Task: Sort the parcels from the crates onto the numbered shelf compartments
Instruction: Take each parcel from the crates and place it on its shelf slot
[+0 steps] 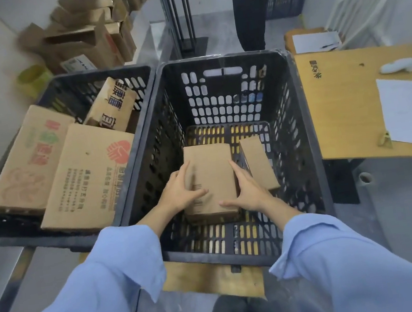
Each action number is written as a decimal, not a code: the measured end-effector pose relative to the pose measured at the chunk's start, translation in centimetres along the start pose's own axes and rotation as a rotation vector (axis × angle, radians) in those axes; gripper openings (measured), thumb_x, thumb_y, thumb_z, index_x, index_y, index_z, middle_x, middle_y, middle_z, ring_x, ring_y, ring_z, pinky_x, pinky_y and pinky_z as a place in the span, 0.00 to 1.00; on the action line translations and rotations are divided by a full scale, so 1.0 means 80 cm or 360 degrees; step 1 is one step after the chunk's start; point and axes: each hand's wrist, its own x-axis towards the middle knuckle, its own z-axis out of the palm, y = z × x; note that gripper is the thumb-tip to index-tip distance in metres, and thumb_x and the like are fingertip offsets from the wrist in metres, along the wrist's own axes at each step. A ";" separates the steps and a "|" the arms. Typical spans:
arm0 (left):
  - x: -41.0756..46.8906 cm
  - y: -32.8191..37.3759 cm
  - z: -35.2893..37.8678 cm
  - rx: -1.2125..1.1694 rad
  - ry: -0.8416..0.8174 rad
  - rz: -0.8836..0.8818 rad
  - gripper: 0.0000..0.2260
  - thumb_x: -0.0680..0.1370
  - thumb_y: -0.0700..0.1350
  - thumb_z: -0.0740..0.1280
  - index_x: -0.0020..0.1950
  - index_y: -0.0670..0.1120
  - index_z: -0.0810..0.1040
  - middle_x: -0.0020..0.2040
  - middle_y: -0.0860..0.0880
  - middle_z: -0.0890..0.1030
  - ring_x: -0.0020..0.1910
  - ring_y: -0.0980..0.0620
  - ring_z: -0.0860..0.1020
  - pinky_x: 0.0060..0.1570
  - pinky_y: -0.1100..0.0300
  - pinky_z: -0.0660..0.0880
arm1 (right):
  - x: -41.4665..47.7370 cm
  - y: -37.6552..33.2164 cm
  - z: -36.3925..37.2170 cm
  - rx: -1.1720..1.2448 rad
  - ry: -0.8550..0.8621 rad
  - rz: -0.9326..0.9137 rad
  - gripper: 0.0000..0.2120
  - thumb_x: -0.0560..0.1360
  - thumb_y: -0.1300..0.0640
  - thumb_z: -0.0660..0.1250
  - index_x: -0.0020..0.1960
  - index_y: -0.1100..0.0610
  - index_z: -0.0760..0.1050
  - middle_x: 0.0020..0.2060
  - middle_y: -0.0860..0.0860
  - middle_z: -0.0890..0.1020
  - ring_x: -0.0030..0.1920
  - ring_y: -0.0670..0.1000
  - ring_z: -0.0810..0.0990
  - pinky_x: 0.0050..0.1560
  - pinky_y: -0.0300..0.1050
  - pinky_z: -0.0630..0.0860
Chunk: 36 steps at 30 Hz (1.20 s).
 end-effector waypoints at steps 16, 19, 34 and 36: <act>0.032 -0.007 0.017 -0.0354 -0.0007 0.0053 0.51 0.66 0.48 0.81 0.80 0.47 0.53 0.78 0.46 0.62 0.75 0.47 0.64 0.74 0.47 0.63 | 0.029 0.012 0.011 0.0482 0.0221 0.0148 0.61 0.64 0.51 0.82 0.81 0.46 0.41 0.78 0.51 0.59 0.76 0.55 0.60 0.76 0.58 0.59; 0.037 -0.014 0.022 -0.0375 -0.0010 0.0006 0.51 0.65 0.49 0.82 0.80 0.47 0.53 0.76 0.46 0.64 0.74 0.48 0.64 0.72 0.56 0.61 | 0.031 0.018 0.017 0.0535 0.0204 0.0236 0.63 0.63 0.51 0.82 0.81 0.48 0.39 0.79 0.52 0.57 0.77 0.54 0.58 0.77 0.56 0.57; 0.044 0.002 0.009 -0.0503 0.0131 0.0039 0.43 0.68 0.43 0.80 0.78 0.50 0.61 0.70 0.51 0.73 0.67 0.56 0.69 0.63 0.64 0.63 | 0.042 -0.007 -0.013 0.0744 0.0289 0.0264 0.54 0.67 0.58 0.80 0.80 0.50 0.49 0.74 0.51 0.67 0.73 0.54 0.66 0.74 0.59 0.63; 0.043 0.012 -0.003 -0.0538 0.0208 0.0090 0.43 0.68 0.44 0.79 0.78 0.51 0.61 0.71 0.51 0.72 0.67 0.58 0.68 0.67 0.60 0.64 | 0.045 -0.024 -0.029 0.0737 0.0365 0.0213 0.52 0.67 0.60 0.80 0.80 0.50 0.51 0.74 0.51 0.67 0.73 0.54 0.66 0.73 0.60 0.64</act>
